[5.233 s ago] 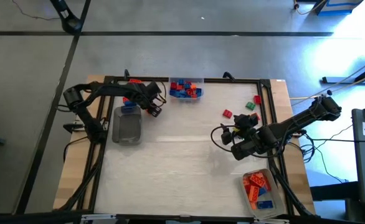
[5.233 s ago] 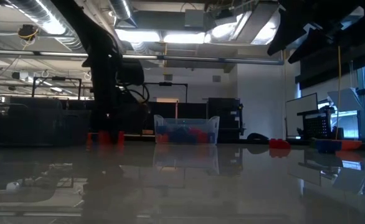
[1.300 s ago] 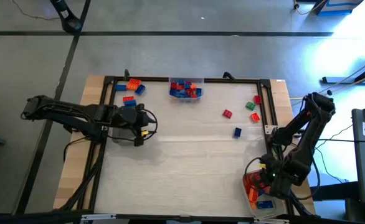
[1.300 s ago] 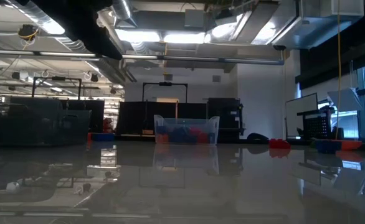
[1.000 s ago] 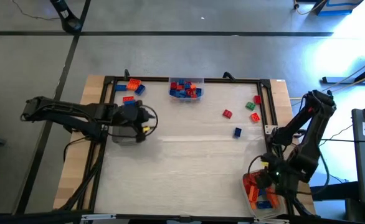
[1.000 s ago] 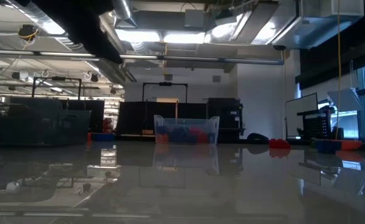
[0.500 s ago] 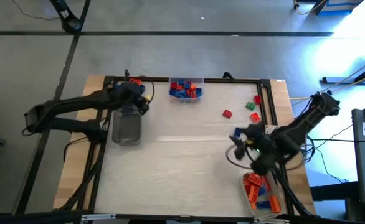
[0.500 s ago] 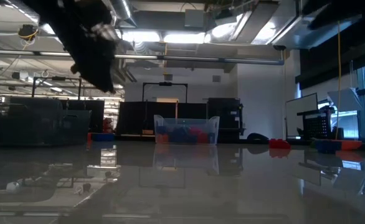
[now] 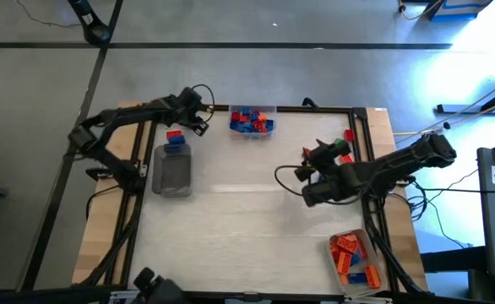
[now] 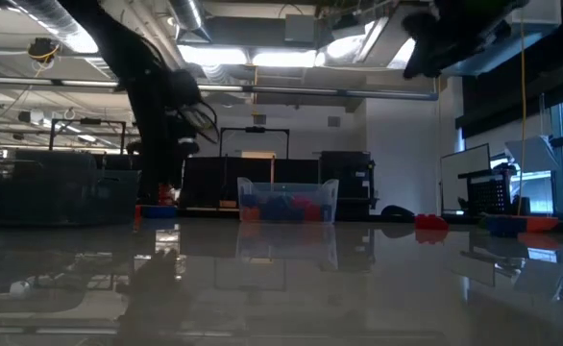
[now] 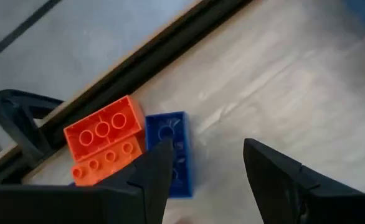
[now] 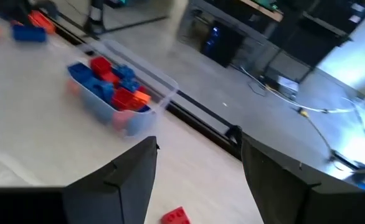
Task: Sort blocks by size
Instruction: Put the blue 8 stud game piece into the gray bin
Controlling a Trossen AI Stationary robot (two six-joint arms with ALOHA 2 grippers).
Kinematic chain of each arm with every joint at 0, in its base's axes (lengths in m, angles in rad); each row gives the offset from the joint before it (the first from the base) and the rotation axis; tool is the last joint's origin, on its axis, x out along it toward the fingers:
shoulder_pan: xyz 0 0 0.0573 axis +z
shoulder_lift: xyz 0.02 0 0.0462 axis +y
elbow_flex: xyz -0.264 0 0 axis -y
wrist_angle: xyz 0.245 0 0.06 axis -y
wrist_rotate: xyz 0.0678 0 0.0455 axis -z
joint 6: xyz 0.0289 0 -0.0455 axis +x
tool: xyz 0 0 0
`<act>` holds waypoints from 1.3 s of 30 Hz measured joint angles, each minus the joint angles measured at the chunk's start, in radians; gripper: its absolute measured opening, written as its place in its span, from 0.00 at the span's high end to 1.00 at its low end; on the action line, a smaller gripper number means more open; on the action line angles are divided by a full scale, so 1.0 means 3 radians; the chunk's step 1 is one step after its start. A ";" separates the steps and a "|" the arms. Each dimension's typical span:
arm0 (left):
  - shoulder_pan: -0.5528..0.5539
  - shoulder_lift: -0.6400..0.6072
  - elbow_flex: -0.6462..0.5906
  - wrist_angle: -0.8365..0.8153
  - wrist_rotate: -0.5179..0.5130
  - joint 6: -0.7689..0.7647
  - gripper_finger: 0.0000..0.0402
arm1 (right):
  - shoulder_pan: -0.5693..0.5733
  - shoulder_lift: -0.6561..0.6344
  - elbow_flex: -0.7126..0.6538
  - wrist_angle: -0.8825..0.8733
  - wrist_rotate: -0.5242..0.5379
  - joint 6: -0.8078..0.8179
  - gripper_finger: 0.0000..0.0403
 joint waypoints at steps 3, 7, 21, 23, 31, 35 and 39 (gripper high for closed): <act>0.0076 0.0272 0.0110 -0.0067 0.0001 0.0016 0.55 | -0.0107 0.0117 0.0000 0.0001 -0.0047 0.0000 0.42; 0.0120 0.0535 0.0126 -0.0064 0.0000 -0.0003 0.55 | -0.0126 0.0255 0.0000 0.0001 -0.0091 -0.0063 0.42; -0.0532 0.0525 0.0129 -0.0185 0.0625 0.0008 0.55 | -0.0124 0.0373 0.0000 0.0004 -0.0267 -0.0242 0.42; -0.0754 0.0522 0.0129 -0.0238 0.0622 -0.0028 0.55 | -0.0123 0.0373 0.0000 0.0007 -0.0291 -0.0242 0.42; -0.1593 0.0440 0.0161 -0.0359 0.0584 -0.0257 0.55 | -0.0123 0.0373 0.0000 0.0006 -0.0330 -0.0243 0.42; -0.1831 0.0251 0.0332 -0.0673 0.0220 -0.0332 0.55 | -0.0123 0.0372 -0.0001 0.0032 -0.0335 -0.0243 0.42; -0.1836 0.0023 0.0421 -0.0858 -0.0230 -0.0255 0.55 | -0.0123 0.0372 -0.0001 0.0074 -0.0368 -0.0251 0.42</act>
